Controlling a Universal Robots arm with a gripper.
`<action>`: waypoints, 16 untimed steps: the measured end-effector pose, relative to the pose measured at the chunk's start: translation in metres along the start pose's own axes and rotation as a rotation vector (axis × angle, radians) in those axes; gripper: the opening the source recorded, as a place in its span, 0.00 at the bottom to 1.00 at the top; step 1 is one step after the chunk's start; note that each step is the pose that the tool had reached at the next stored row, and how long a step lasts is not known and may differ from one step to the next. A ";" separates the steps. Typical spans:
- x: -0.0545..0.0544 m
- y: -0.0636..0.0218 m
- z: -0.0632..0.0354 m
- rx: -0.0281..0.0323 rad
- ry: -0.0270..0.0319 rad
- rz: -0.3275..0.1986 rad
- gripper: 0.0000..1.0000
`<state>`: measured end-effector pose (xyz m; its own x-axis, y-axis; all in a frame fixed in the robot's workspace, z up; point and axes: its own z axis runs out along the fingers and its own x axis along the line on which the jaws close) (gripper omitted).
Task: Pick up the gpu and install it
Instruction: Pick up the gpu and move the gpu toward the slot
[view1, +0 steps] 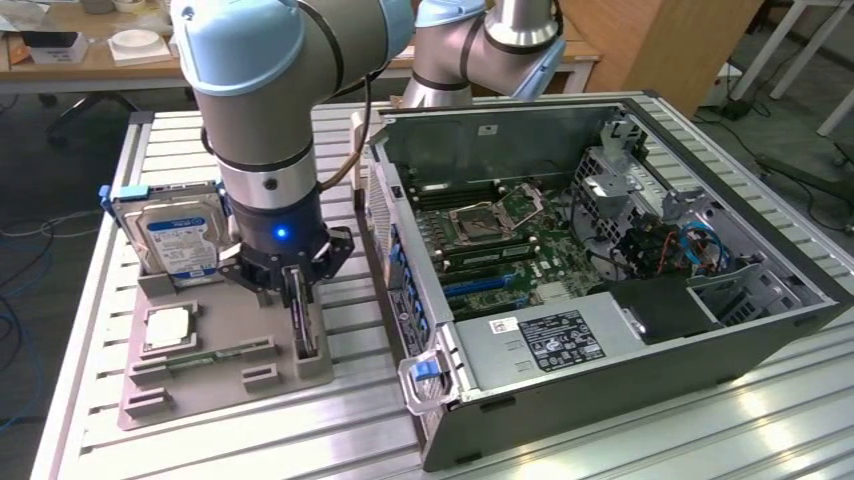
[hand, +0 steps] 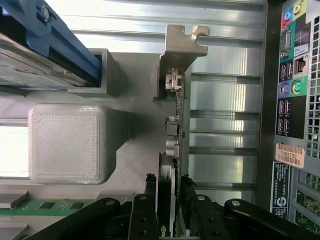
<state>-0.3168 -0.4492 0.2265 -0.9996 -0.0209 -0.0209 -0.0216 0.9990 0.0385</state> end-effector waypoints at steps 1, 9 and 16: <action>0.000 -0.0001 0.0000 0.0001 0.0001 0.000 0.33; 0.001 0.0000 -0.0001 0.0000 0.0001 0.000 0.33; 0.001 0.0000 -0.0001 -0.0001 0.0000 0.000 0.31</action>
<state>-0.3182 -0.4493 0.2265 -0.9996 -0.0208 -0.0208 -0.0216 0.9990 0.0385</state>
